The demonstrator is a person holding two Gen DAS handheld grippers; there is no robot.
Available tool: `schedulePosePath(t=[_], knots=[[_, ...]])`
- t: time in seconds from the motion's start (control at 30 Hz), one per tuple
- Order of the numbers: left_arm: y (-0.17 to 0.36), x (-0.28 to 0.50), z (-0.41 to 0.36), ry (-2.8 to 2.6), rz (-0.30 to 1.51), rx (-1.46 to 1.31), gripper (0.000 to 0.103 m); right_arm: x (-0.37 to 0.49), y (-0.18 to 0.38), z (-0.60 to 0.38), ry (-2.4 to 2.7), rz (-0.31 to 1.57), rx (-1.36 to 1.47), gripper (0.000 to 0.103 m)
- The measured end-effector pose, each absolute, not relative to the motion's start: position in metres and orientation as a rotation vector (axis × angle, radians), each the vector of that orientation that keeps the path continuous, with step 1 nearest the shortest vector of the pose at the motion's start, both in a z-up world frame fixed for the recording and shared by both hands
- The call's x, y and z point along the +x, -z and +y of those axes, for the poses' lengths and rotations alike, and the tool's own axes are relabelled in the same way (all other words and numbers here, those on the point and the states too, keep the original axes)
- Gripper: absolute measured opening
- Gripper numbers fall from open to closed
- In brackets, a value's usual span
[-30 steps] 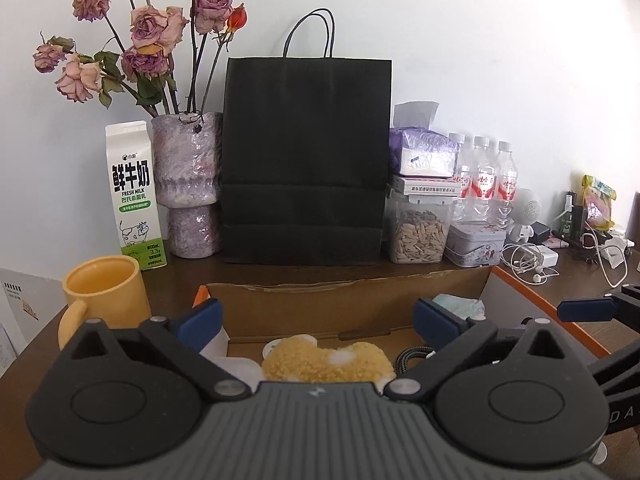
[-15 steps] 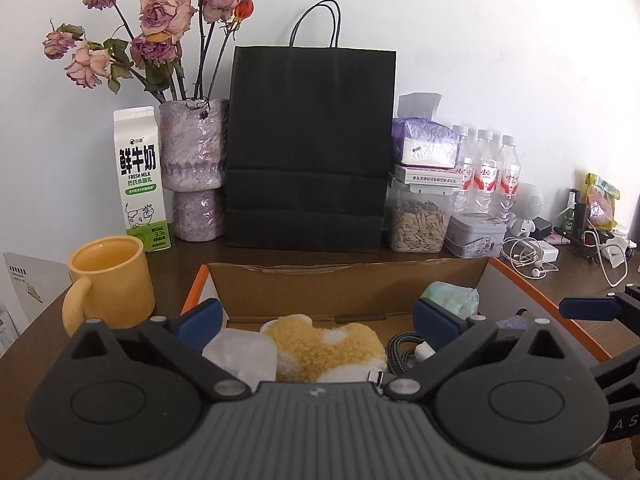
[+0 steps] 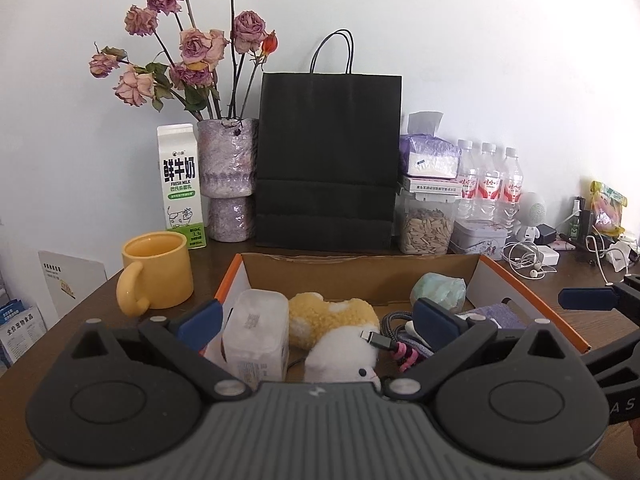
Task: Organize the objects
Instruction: 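Grasp a small white cap with the right tool while the left tool grasps a beige strip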
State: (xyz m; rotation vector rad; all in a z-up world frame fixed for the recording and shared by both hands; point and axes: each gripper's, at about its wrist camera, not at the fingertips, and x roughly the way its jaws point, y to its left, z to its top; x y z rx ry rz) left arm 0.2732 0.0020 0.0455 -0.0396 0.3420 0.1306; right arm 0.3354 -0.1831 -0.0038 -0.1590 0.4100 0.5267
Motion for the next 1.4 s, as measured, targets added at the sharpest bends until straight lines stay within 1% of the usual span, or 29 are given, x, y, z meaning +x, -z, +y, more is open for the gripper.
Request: schedulePosePath(t=[0.17,0.4,0.67,0.8,0.9,1.0,1.07,1.13,1.2,1.27,1.3,1.37,1.4], knots=[[-0.042,0.250,-0.009,-0.156,0.363,-0.019,0.103,0.313,0.002,-0.208,-0.507,0.384,-0.157,0.102],[-0.018,0.229,-0.016,-0.178,0.476,-0.025,0.103,0.293,0.007,-0.233,-0.513,0.396,-0.132,0.102],[0.003,0.211,-0.026,-0.188,0.576,0.025,0.103,0.285,0.026,-0.251,-0.531,0.466,-0.135,0.102],[0.014,0.212,-0.038,-0.158,0.630,0.054,0.103,0.290,0.039,-0.257,-0.529,0.529,-0.142,0.102],[0.019,0.214,-0.044,-0.143,0.646,0.059,0.103,0.293,0.050,-0.257,-0.512,0.570,-0.166,0.100],[0.021,0.215,-0.046,-0.139,0.653,0.060,0.103,0.298,0.058,-0.258,-0.480,0.603,-0.182,0.092],[0.022,0.216,-0.046,-0.137,0.657,0.060,0.103,0.302,0.061,-0.258,-0.473,0.624,-0.182,0.077],[0.023,0.218,-0.047,-0.132,0.664,0.062,0.103,0.305,0.064,-0.257,-0.479,0.639,-0.180,0.068],[0.025,0.220,-0.049,-0.124,0.678,0.067,0.103,0.307,0.068,-0.255,-0.478,0.644,-0.181,0.063],[0.027,0.222,-0.051,-0.112,0.691,0.072,0.103,0.309,0.070,-0.253,-0.487,0.646,-0.170,0.056],[0.027,0.223,-0.052,-0.107,0.695,0.073,0.103,0.310,0.071,-0.253,-0.493,0.643,-0.164,0.055],[0.028,0.225,-0.054,-0.092,0.699,0.069,0.103,0.311,0.071,-0.254,-0.497,0.642,-0.156,0.049],[0.029,0.225,-0.054,-0.086,0.702,0.069,0.103,0.311,0.071,-0.254,-0.498,0.642,-0.154,0.048]])
